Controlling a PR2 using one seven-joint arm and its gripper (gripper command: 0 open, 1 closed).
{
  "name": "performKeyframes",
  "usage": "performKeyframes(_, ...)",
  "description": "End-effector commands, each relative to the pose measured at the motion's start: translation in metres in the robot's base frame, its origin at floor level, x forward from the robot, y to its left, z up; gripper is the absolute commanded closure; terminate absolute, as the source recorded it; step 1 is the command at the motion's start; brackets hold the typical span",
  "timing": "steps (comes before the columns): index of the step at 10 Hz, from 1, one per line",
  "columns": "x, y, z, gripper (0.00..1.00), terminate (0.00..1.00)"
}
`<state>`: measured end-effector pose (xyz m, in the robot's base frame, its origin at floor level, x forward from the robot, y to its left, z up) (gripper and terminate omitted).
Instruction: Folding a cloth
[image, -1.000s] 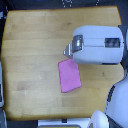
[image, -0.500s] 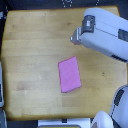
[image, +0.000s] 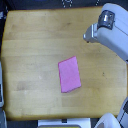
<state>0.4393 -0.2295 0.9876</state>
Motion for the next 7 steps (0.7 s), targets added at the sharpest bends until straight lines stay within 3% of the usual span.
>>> performKeyframes(1,0.025,-0.092,0.005,0.0,0.0)
performKeyframes(6,0.016,-0.13,-0.011,0.0,0.0)
performKeyframes(7,0.012,-0.135,-0.014,0.0,1.0)
